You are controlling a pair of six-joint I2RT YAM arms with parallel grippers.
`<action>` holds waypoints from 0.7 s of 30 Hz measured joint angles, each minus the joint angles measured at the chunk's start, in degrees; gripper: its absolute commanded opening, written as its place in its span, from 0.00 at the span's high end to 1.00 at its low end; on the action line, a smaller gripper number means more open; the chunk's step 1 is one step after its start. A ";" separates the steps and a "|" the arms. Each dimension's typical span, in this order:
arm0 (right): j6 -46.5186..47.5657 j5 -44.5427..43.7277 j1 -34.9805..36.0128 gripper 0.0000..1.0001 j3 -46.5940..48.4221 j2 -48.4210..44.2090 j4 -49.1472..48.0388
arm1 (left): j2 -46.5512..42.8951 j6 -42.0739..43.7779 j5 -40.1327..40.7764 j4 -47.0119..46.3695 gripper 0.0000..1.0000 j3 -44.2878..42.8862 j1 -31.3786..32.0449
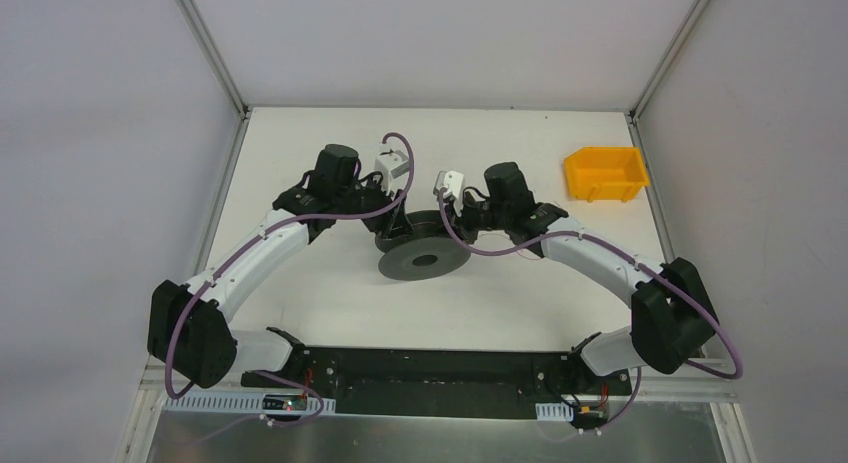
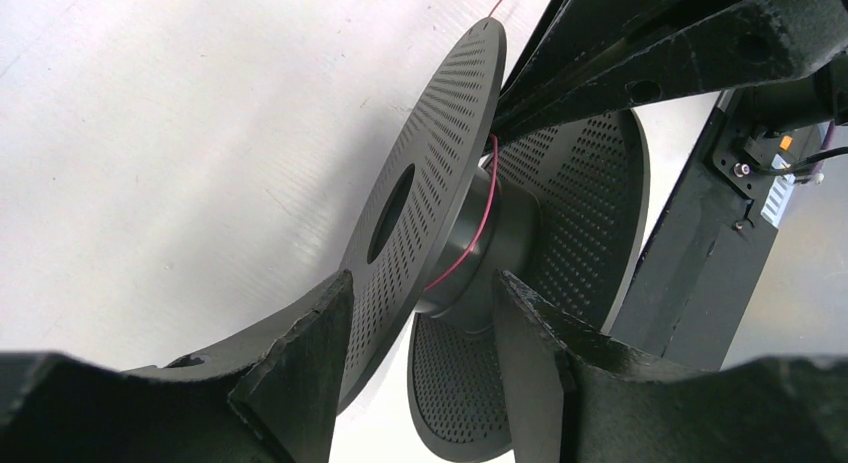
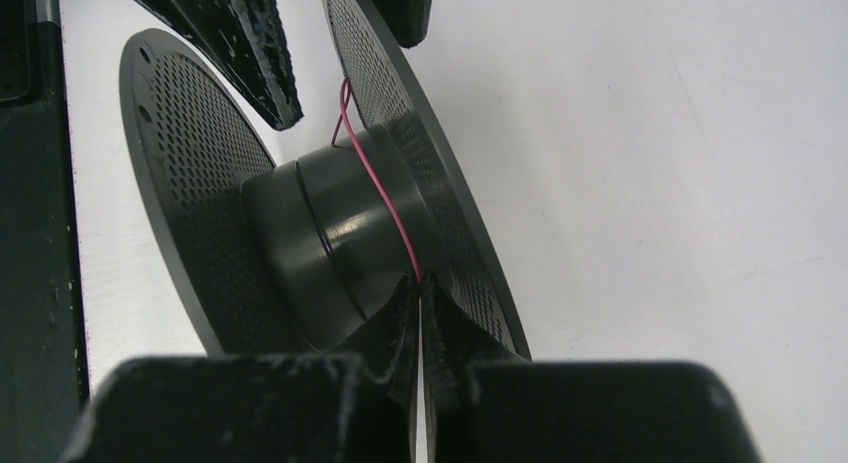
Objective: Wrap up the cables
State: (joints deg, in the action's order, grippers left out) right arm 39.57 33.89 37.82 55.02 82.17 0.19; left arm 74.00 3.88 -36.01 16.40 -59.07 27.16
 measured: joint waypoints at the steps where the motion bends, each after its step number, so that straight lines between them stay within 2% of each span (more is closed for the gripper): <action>1: -0.31 0.07 0.00 1.00 0.00 0.00 -0.04 | 0.04 0.04 0.00 -0.13 0.50 0.02 0.00; 8: -2.12 1.09 0.33 1.00 0.04 0.02 -1.31 | 0.66 0.39 0.09 -1.20 0.54 0.50 0.00; 13: -2.95 1.33 0.44 1.00 0.04 0.20 -1.73 | 1.05 1.03 0.26 -1.27 0.61 1.22 0.00; 18: -3.56 1.51 0.61 1.00 0.15 0.87 -1.95 | 1.05 1.60 0.55 -2.45 0.72 1.81 0.00; 21: -3.78 1.49 0.74 1.00 0.50 1.22 -2.03 | 1.05 1.77 0.59 -2.67 0.82 1.88 0.00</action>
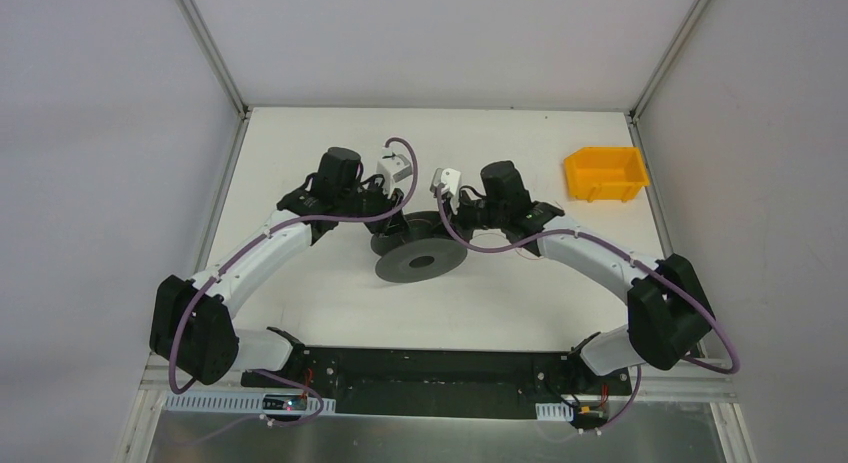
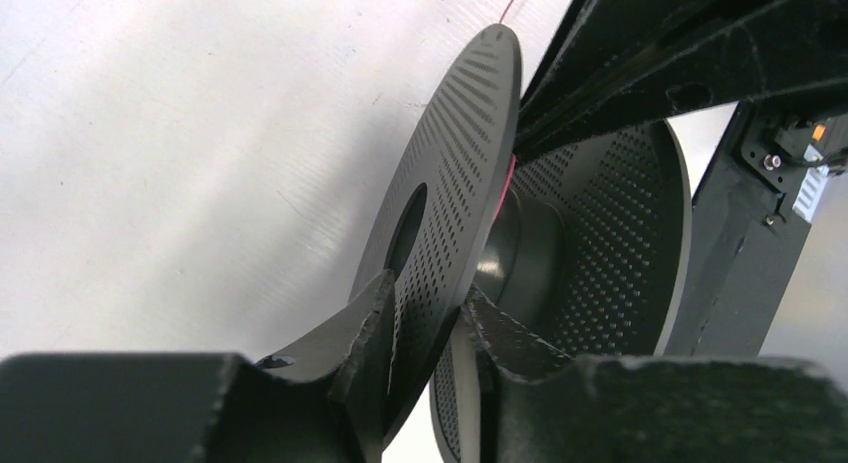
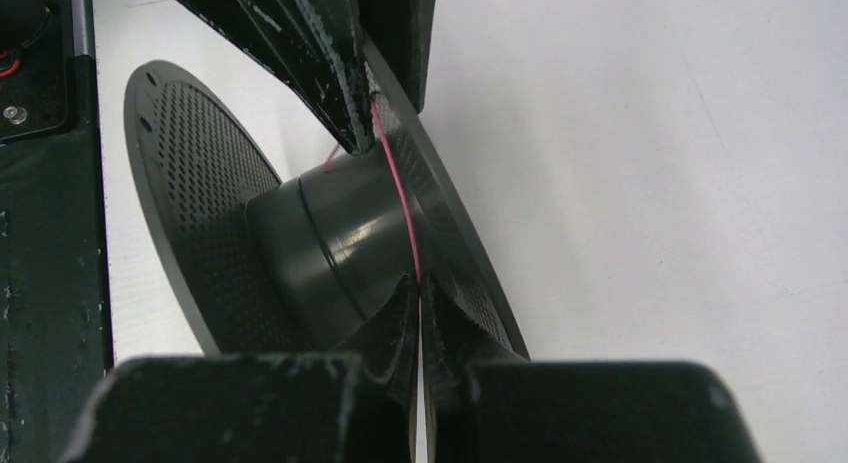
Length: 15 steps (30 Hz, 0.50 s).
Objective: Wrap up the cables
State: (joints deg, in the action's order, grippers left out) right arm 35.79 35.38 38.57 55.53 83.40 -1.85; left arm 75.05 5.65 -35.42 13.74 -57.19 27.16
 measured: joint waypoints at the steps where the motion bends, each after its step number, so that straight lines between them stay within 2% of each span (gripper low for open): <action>1: -0.11 -0.04 0.02 1.00 0.20 0.07 -0.07 | 0.00 0.13 -0.04 -0.02 0.86 0.00 0.00; 6: -0.28 -0.90 -0.28 1.00 1.49 0.33 -1.53 | 0.00 2.23 -0.17 -0.55 1.00 0.04 0.26; 13: -0.37 -1.51 -0.44 1.00 2.19 0.35 -3.17 | 0.00 3.13 -0.09 -0.68 1.00 0.24 0.15; 15: -0.39 -1.53 -0.44 1.00 2.19 0.33 -3.23 | 0.00 2.93 -0.02 -0.72 0.94 0.24 0.15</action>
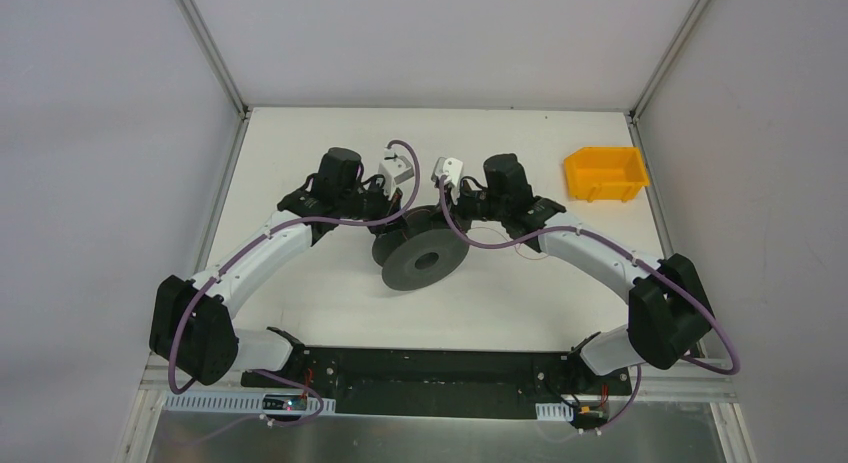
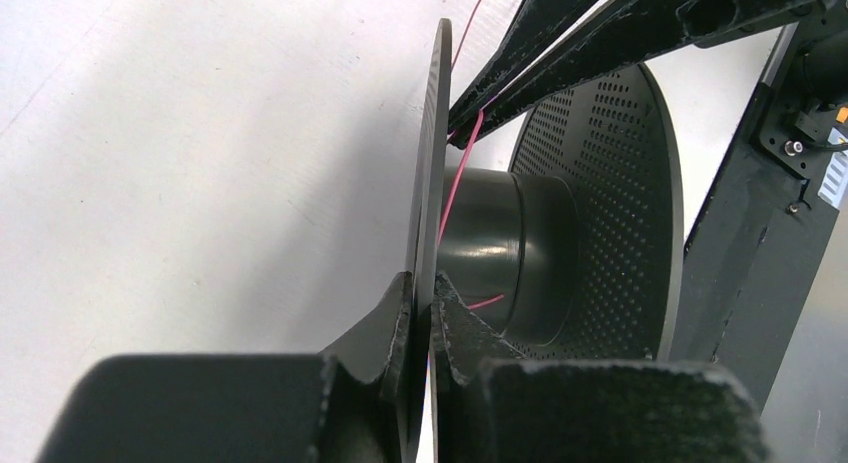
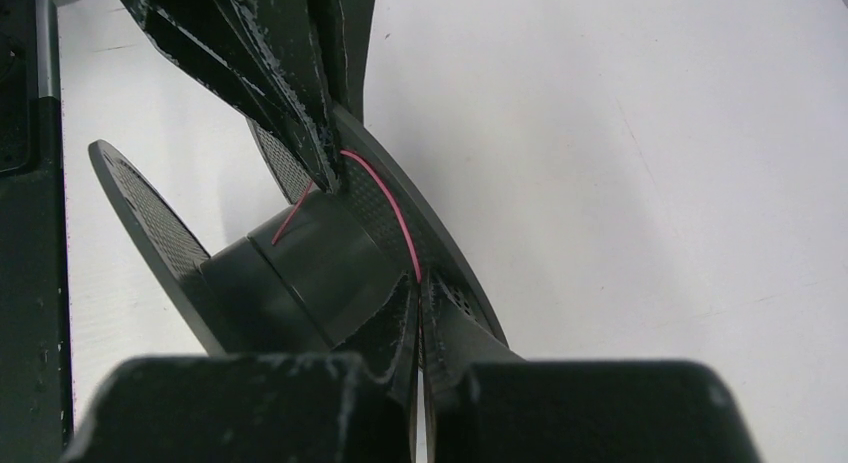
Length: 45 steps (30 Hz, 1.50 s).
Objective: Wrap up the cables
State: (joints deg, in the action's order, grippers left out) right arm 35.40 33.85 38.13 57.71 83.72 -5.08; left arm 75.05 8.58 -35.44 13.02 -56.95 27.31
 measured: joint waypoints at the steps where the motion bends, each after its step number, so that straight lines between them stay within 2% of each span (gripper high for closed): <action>1: -0.02 0.00 0.00 1.00 0.00 0.02 0.00 | 0.00 -0.11 0.00 -0.02 0.92 0.00 0.00; 5: -0.11 0.50 0.04 1.00 0.00 0.02 0.04 | 0.00 -1.40 0.44 -0.31 0.81 0.09 0.00; 11: -0.28 1.77 0.94 1.00 -0.02 1.03 1.53 | -0.07 -3.21 1.11 -1.01 0.79 0.70 0.02; 16: -0.28 2.05 0.92 1.00 -0.02 1.25 1.99 | -0.22 -3.23 1.09 -1.64 0.84 1.09 0.02; 19: -0.22 2.12 0.92 1.00 -0.02 1.25 1.95 | -0.48 -2.82 0.79 -1.73 1.00 1.33 0.02; 23: -0.17 2.69 0.57 0.99 -0.02 1.25 1.90 | -0.81 -0.28 -0.44 -1.73 1.00 1.62 0.09; 29: -0.37 2.93 0.59 0.75 -0.02 0.94 2.12 | -1.31 0.07 -0.33 -1.86 1.00 2.08 0.09; 32: -0.61 3.06 0.46 0.69 -0.02 -0.63 2.38 | -2.12 -0.13 0.57 -1.29 1.00 2.36 0.07; 42: -7.87 -1.18 0.66 0.44 -3.15 -11.32 -1.11 | -11.45 -9.42 13.64 1.57 1.00 7.37 0.02; 45: -10.78 -2.71 0.81 0.40 -5.14 -14.84 -2.47 | -15.91 -10.80 18.10 4.26 1.00 8.61 0.00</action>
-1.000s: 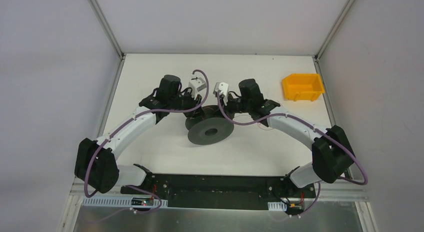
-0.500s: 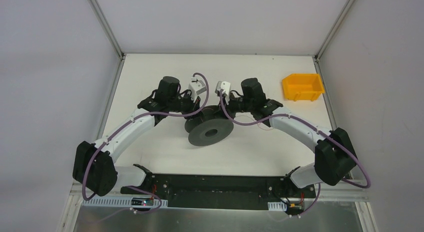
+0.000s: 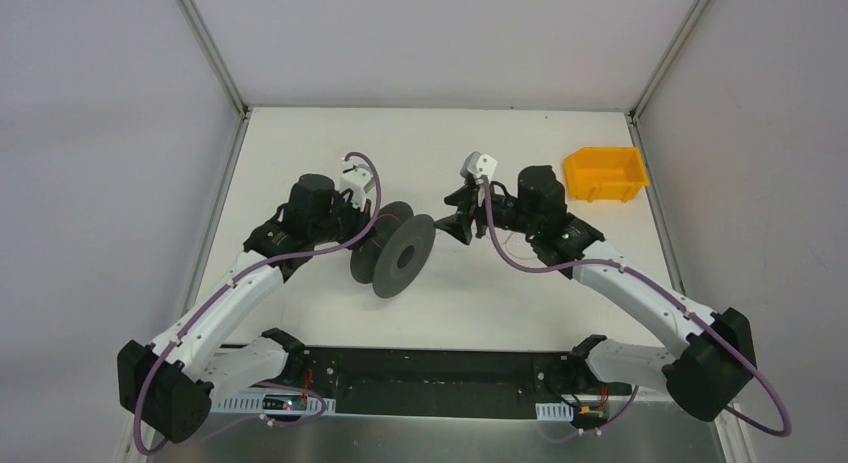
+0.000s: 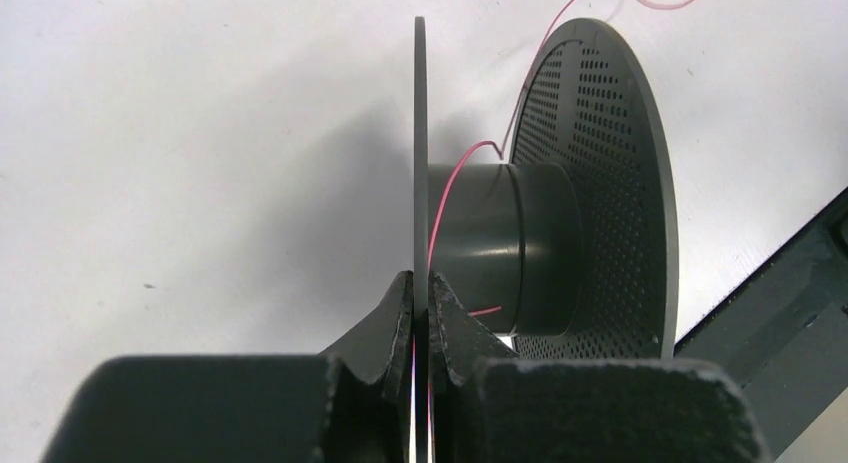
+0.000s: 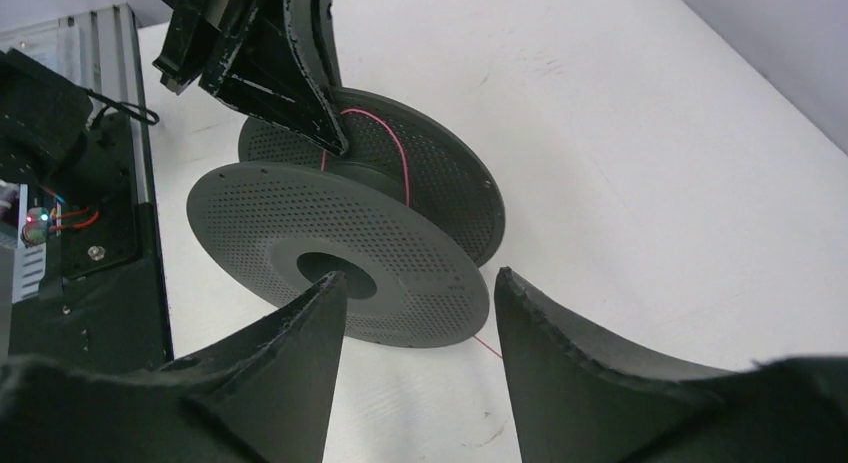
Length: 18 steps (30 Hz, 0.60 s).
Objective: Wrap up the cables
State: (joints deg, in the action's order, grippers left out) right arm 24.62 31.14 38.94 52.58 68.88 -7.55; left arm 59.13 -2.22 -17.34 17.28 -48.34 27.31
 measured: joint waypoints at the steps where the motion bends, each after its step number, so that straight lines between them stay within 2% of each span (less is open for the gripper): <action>1: -1.11 -0.79 0.00 0.39 -0.70 -1.31 -0.50 | -1.29 -0.37 0.96 0.94 1.00 0.11 0.00; 6: -6.29 -3.98 0.00 0.38 -3.02 -5.27 -1.84 | -6.38 -1.29 2.45 4.46 1.00 0.11 -0.02; 11: -9.20 -5.46 0.00 0.37 -5.77 -6.60 -2.60 | -8.33 -1.92 -0.66 7.61 1.00 -0.24 0.00; 18: -4.81 -5.01 -0.02 0.35 -12.74 -10.14 -3.34 | -11.19 -4.31 -3.67 11.26 1.00 -1.55 0.00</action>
State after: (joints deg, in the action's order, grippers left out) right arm 19.81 26.13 38.92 39.83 58.74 -10.90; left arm 47.94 -6.52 -21.02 28.53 -49.89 27.31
